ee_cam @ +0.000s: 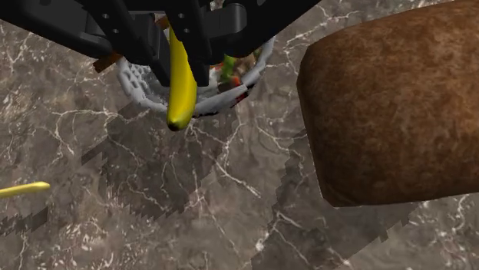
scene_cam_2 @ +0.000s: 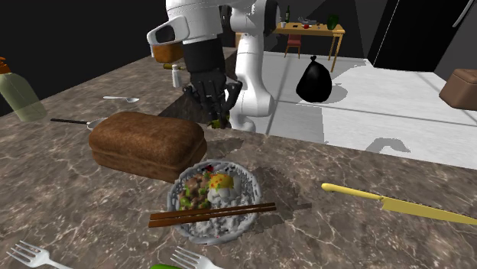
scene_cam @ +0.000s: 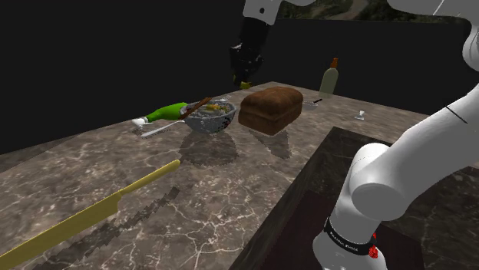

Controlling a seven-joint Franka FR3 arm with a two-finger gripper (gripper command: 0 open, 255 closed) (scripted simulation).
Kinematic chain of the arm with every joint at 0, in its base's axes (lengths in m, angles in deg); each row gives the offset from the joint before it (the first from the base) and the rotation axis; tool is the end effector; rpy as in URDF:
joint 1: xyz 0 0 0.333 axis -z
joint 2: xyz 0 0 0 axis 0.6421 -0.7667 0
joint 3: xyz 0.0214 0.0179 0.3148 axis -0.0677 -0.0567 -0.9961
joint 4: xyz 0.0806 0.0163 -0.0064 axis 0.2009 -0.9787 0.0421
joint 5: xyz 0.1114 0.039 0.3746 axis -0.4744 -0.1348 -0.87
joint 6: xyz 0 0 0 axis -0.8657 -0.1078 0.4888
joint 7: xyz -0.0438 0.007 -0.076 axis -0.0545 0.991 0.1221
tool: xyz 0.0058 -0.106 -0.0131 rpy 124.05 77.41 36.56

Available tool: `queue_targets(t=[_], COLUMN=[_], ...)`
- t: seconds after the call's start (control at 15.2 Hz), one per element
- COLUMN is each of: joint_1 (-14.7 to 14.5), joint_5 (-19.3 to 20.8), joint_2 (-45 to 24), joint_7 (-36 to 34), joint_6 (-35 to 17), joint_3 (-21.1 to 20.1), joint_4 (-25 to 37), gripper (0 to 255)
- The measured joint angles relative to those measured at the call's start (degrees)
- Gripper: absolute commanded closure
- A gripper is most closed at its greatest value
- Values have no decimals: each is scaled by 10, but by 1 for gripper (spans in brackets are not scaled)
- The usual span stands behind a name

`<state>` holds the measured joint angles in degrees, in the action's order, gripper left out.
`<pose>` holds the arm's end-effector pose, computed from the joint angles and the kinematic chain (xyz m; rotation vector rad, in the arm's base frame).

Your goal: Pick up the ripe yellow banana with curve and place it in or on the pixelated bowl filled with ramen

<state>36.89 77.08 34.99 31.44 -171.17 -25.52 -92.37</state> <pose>0.3926 0.0134 0.6523 -2.9207 0.2092 -0.1306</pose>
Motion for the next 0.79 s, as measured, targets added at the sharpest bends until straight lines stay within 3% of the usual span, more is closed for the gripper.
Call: queue_targets(t=[0.4, 0.79], joint_1=[-9, -11], joint_5=[-7, -9], joint_2=[-146, -168], joint_7=[-12, -7], joint_6=[-11, -53], joint_3=[-7, -10], joint_4=[138, 117], gripper=[255, 255])
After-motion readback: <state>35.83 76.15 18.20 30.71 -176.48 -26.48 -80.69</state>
